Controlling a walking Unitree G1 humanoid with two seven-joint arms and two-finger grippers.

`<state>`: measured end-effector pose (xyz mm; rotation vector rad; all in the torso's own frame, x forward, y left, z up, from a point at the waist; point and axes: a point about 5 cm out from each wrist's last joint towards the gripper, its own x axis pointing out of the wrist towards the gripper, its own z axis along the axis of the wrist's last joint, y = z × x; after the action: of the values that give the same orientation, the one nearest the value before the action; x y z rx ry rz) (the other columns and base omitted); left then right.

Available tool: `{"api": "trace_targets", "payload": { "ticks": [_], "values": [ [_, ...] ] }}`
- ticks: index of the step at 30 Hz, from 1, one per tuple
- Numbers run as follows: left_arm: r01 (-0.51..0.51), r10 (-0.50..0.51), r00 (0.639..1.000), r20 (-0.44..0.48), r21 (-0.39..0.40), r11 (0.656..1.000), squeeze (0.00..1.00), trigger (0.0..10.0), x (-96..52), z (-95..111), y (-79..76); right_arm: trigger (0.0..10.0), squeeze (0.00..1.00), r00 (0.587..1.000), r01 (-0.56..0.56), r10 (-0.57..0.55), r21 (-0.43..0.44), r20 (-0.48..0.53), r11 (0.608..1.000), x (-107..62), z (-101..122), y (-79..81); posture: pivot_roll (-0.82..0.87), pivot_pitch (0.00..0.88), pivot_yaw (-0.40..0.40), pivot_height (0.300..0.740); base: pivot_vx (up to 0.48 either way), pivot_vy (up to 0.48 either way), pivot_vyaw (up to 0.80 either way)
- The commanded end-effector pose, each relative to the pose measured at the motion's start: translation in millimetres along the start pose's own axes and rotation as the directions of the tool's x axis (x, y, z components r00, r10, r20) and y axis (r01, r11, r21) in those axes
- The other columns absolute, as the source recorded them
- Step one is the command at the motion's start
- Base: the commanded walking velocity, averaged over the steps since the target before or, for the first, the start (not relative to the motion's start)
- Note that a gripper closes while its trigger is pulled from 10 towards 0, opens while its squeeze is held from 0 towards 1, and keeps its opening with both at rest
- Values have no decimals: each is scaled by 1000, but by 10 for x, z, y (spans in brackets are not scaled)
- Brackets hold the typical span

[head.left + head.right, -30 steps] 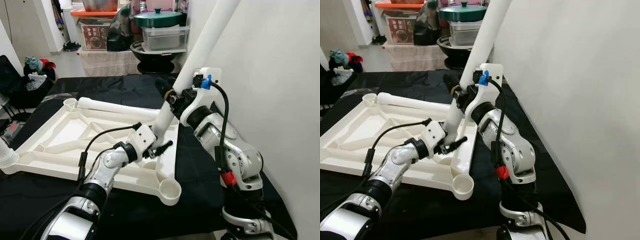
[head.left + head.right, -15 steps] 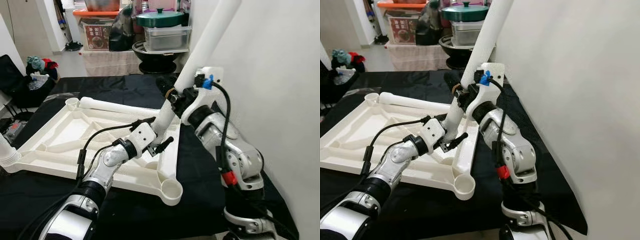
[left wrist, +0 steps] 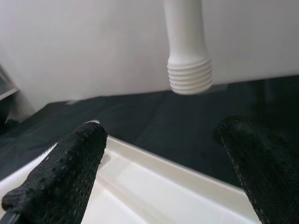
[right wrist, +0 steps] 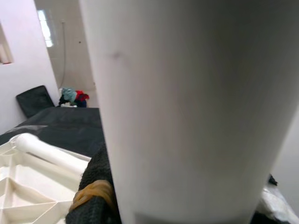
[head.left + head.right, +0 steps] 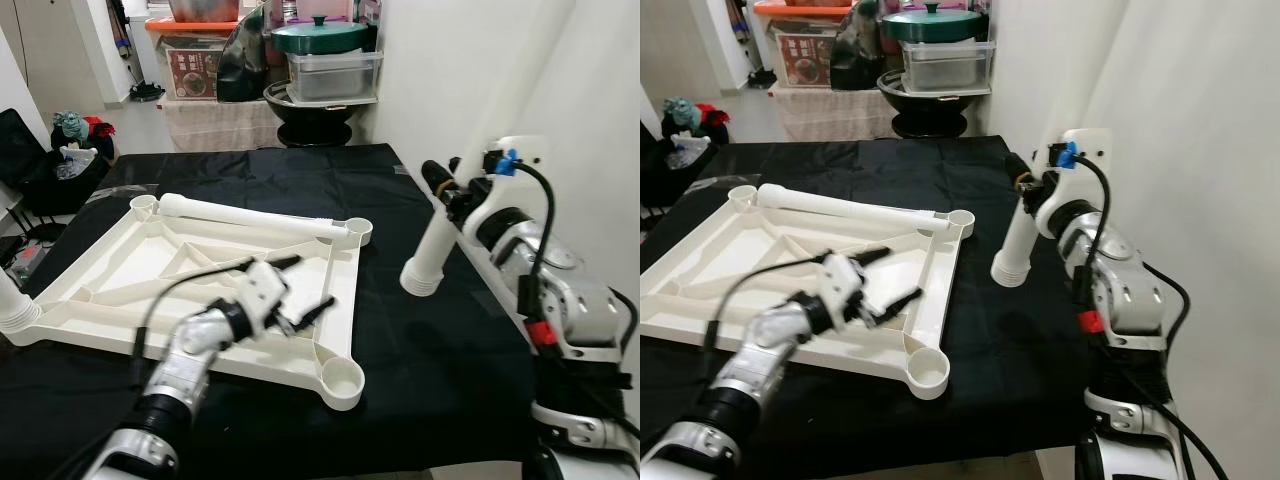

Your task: Building children table

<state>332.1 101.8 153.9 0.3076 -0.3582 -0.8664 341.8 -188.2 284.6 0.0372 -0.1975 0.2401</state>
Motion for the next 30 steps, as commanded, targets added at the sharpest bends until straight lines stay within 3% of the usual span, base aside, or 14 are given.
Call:
{"api": "trace_targets", "payload": {
  "ticks": [1, 4, 5, 6, 7, 11, 13, 14, 15, 16, 18, 19, 21, 30],
  "values": [
    [-21, 20, 1000, -21, -17, 1000, 0, 10000, -77, -31, 45, 0, 0, 1000, -11, 11, -7, 20, 1000, 10, 44, 1, -2, 0, -22, 740, 0, 0, 0],
    [-104, 101, 994, -52, -60, 993, 0, 10000, -225, -63, 215, 0, 0, 973, -217, 218, -22, 71, 976, -108, 131, 108, -1, 0, -21, 740, 0, 0, 0],
    [-104, 101, 994, -52, -60, 993, 0, 10000, -225, -63, 215, 0, 0, 973, -217, 218, -22, 71, 976, -108, 131, 108, -1, 0, -21, 740, 0, 0, 0],
    [-139, 133, 988, -76, -91, 986, 0, 10000, -337, -85, 290, 0, 0, 927, -360, 363, -46, 96, 932, -201, 192, 209, 0, 0, -20, 740, 0, 0, 0],
    [-139, 133, 988, -76, -91, 986, 0, 10000, -337, -85, 290, 0, 0, 927, -360, 363, -46, 96, 932, -201, 192, 209, 0, 0, -20, 740, 0, 0, 0],
    [-198, 184, 976, -118, -118, 973, 0, 10000, -530, -117, 413, 0, 0, 842, -533, 537, -74, 56, 843, -335, 155, 370, 2, 0, -24, 740, 0, 0, 0],
    [-198, 184, 976, -118, -118, 973, 0, 10000, -530, -117, 413, 0, 0, 842, -533, 537, -74, 56, 843, -335, 155, 370, 2, 0, -24, 740, 0, 0, 0],
    [-237, 220, 965, -140, -115, 965, 0, 10000, -628, -137, 481, 0, 0, 803, -592, 595, -72, 27, 803, -387, 97, 445, 8, 0, -29, 740, 0, 0, 0],
    [-237, 220, 965, -140, -115, 965, 0, 10000, -628, -137, 481, 0, 0, 803, -592, 595, -72, 27, 803, -387, 97, 445, 8, 0, -29, 740, 0, 0, 0],
    [-284, 265, 950, -164, -110, 952, 0, 10000, -752, -141, 555, 0, 0, 745, -667, 668, -55, -5, 743, -457, 1, 555, 19, 0, -37, 740, 0, 0, 0],
    [-293, 273, 948, -166, -110, 950, 0, 10000, -776, -136, 557, 0, 0, 706, -708, 708, -40, -19, 705, -491, -51, 612, 30, 0, -42, 740, 0, 0, 0],
    [-293, 273, 948, -166, -110, 950, 0, 10000, -776, -136, 557, 0, 0, 706, -708, 708, -40, -19, 705, -491, -51, 612, 30, 0, -42, 740, 0, 0, 0],
    [-289, 268, 949, -168, -116, 950, 0, 10000, -781, -136, 511, 0, 0, 644, -765, 764, -17, -51, 644, -540, -141, 694, 33, 0, -44, 740, 0, 0, 0],
    [-268, 243, 956, -166, -150, 951, 0, 10000, -707, -133, 392, 0, 0, 584, -808, 810, 52, -61, 587, -536, -235, 701, 42, 0, -55, 740, 0, 0, 0]
  ]
}}
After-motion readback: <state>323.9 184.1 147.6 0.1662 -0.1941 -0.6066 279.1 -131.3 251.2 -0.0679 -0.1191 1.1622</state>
